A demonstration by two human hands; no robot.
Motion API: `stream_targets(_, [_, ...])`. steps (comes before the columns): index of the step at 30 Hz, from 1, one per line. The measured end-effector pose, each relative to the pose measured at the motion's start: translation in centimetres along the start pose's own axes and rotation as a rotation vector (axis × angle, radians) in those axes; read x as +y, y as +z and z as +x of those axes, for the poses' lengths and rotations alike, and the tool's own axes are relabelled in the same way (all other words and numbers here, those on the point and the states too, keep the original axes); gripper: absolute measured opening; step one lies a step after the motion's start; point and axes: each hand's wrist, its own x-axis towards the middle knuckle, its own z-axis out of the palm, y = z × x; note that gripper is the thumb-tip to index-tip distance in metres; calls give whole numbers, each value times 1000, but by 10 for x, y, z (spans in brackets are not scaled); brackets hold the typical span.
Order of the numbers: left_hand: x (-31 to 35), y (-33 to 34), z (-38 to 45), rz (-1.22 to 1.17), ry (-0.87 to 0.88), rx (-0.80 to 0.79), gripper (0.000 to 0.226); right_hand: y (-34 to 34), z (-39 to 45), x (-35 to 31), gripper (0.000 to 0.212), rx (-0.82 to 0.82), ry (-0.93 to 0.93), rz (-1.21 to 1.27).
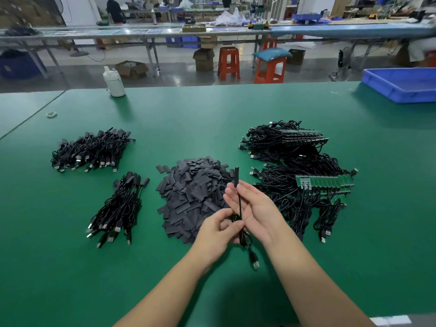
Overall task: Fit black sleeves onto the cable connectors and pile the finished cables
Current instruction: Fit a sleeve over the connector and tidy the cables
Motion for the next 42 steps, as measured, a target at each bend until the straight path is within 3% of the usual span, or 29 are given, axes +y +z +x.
stream_targets(4, [12, -14, 2, 78, 19, 162, 26, 7, 4, 3, 24, 43, -56, -175])
stream_targets(11, [52, -127, 23, 757, 110, 545, 19, -16, -4, -20, 12, 229, -280, -1153])
stream_targets(15, [47, -193, 37, 1216, -45, 661, 29, -34, -5, -51, 19, 392, -469, -1685])
stream_targets(18, [33, -215, 40, 1373, -220, 660, 31, -45, -2, -78, 27, 553, -589, -1937])
stream_targets(20, [28, -220, 44, 1439, -243, 670, 34, -54, 1, -95, 31, 655, -584, -2069])
stream_targets(23, [27, -215, 49, 1538, -244, 665, 40, -70, 5, -116, 41, 774, -411, -2145])
stream_targets(28, [22, -209, 50, 1703, -249, 617, 32, -87, 10, -127, 45, 748, -231, -2105])
stream_targets(36, [9, -225, 44, 1801, -195, 597, 26, -87, 15, -119, 39, 798, -273, -2044])
stream_targets(42, [5, -248, 35, 1748, -250, 690, 37, -86, 25, -122, 42, 831, -366, -1721])
